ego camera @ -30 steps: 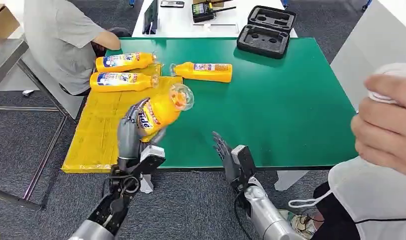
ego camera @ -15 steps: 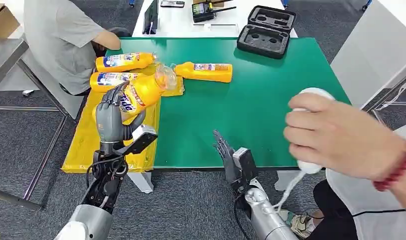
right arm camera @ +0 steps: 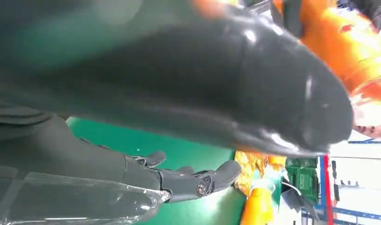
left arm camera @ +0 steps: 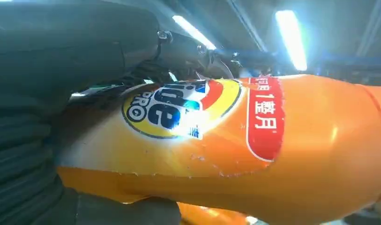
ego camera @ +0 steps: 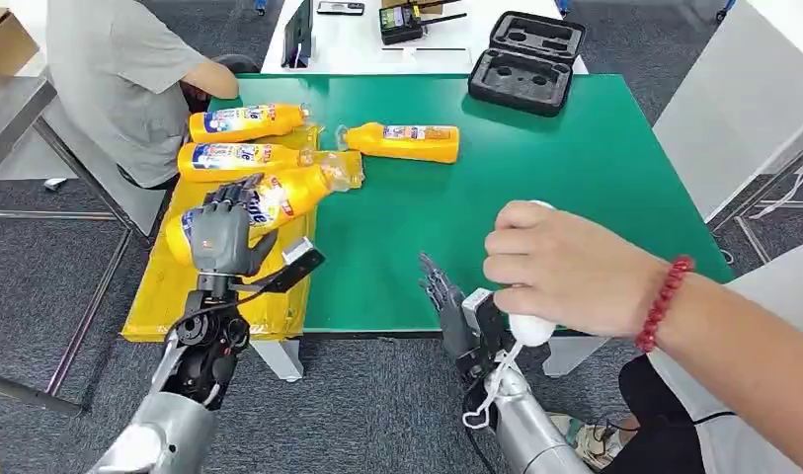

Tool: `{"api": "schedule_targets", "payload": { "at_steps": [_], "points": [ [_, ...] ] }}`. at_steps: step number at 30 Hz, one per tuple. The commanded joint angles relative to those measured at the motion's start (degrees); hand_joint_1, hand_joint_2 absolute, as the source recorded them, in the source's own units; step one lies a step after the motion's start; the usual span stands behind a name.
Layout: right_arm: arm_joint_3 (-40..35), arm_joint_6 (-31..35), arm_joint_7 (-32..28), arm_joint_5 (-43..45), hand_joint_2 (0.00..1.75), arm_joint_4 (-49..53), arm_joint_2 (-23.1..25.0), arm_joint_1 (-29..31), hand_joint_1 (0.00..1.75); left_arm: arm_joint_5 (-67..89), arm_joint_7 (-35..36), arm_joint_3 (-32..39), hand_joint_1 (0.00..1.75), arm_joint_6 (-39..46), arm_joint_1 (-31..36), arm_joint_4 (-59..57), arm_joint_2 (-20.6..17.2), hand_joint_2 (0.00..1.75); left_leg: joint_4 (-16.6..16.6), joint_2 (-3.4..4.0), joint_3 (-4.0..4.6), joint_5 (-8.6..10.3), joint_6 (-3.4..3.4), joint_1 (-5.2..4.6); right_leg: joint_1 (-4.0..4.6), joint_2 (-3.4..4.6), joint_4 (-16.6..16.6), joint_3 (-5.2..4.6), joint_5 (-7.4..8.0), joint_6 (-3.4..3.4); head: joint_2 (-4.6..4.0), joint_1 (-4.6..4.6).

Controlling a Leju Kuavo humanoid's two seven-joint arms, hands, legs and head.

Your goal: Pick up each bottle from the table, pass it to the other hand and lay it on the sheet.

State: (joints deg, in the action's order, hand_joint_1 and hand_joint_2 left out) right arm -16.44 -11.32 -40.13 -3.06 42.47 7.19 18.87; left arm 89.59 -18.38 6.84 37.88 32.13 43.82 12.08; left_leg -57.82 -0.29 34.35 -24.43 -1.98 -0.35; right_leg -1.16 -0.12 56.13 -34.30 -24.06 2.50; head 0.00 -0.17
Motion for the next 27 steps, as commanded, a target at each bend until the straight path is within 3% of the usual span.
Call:
{"api": "schedule_targets", "payload": {
  "at_steps": [1, 4, 11, 15, 18, 27],
  "points": [
    [-4.41, -1.62, 0.13, 1.90, 0.00, -2.24, -1.36, 3.25, 0.00, 0.41, 8.67, -17.06, 1.75, 2.12, 6.24, -13.46, -9.67, 1.75, -0.02, 0.05, -0.11, -0.06, 0.10, 0.06, 0.06, 0.04, 0.01, 0.11, -0.05, -0.10, 0.00, 0.00],
    [-5.24, -1.98, 0.13, 2.09, 0.00, -3.25, -0.91, 4.32, 0.00, 0.41, 10.29, -19.30, 1.75, 2.12, 6.99, -16.14, -11.30, 1.75, -0.04, 0.17, -0.24, -0.13, 0.15, 0.12, 0.12, 0.14, 0.02, 0.22, -0.07, -0.16, 0.00, 0.00],
    [-5.24, -1.98, 0.13, 2.09, 0.00, -3.25, -0.91, 4.32, 0.00, 0.41, 10.29, -19.30, 1.75, 2.12, 6.99, -16.14, -11.30, 1.75, -0.02, 0.04, -0.06, -0.05, 0.08, 0.06, 0.06, 0.04, 0.01, 0.07, -0.02, -0.08, 0.00, 0.00],
    [-6.25, -2.64, 0.13, 2.77, 0.00, -3.77, -1.03, 5.39, 0.00, 0.41, 13.88, -26.53, 1.75, 2.12, 8.50, -20.77, -12.80, 1.75, -0.05, 0.07, -0.11, -0.08, 0.11, 0.08, 0.08, 0.05, 0.03, 0.12, -0.05, -0.11, 0.00, 0.00],
    [-6.49, -2.85, 0.13, 3.18, 0.00, -4.36, -1.03, 5.97, 0.00, 0.41, 15.23, -27.27, 1.75, 2.12, 8.61, -22.34, -12.52, 1.75, -0.04, 0.06, -0.15, -0.09, 0.13, 0.10, 0.11, 0.05, 0.02, 0.17, -0.06, -0.14, 0.00, 0.00],
    [-7.52, -3.40, 0.13, 3.57, 0.00, -4.34, -1.30, 5.93, 0.00, -1.92, 9.06, -24.82, 1.73, 2.12, 9.39, -25.75, -12.58, 1.75, -0.08, 0.05, -0.18, -0.13, 0.14, 0.14, 0.15, 0.03, 0.02, 0.22, -0.09, -0.14, 0.00, 0.00]
  ]
}}
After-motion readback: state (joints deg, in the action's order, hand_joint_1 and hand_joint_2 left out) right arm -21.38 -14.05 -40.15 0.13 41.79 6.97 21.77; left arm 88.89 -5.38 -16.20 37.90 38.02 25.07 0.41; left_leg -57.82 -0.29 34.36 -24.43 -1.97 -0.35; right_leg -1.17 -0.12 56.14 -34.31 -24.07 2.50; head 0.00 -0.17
